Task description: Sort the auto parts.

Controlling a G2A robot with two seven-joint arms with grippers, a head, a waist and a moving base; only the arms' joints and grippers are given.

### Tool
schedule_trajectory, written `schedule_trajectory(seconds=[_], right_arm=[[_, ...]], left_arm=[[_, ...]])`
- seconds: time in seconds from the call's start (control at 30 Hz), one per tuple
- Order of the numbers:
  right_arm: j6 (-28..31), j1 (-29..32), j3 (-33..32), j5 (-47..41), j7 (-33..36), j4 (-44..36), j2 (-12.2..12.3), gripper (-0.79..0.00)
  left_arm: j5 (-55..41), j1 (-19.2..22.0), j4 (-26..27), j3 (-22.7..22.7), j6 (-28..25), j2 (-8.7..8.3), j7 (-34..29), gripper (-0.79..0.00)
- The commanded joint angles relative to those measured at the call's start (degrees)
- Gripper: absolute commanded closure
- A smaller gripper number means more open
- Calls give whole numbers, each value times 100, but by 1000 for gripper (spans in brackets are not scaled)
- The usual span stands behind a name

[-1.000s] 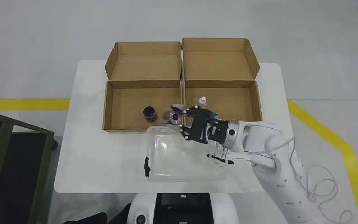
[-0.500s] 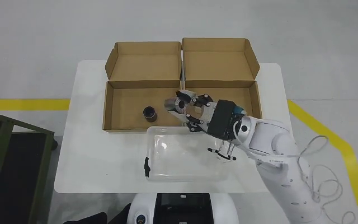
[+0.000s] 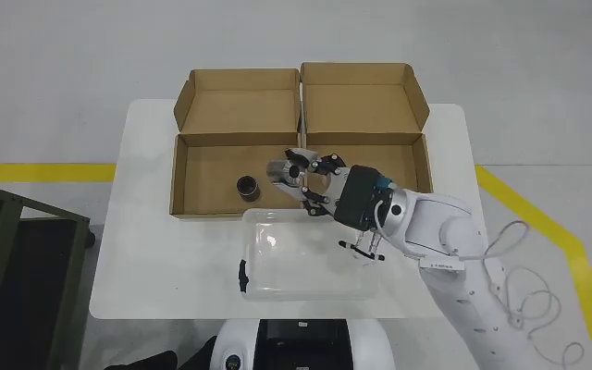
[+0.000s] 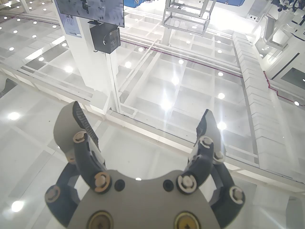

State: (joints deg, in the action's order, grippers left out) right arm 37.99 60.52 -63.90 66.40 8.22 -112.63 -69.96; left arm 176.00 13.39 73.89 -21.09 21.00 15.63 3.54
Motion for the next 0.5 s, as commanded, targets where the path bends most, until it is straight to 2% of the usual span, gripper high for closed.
schedule_trajectory(seconds=[0.0, 0.27, 0.47], right_arm=[[-8, -63, 106, -9, 80, 115, -13, 0], [59, -318, 564, 13, 720, 573, -62, 0], [100, -542, 937, 41, 926, 1198, -128, 0]], left_arm=[[0, 0, 0, 0, 0, 0, 0, -785], [0, 0, 0, 0, 0, 0, 0, -785], [0, 0, 0, 0, 0, 0, 0, -785]])
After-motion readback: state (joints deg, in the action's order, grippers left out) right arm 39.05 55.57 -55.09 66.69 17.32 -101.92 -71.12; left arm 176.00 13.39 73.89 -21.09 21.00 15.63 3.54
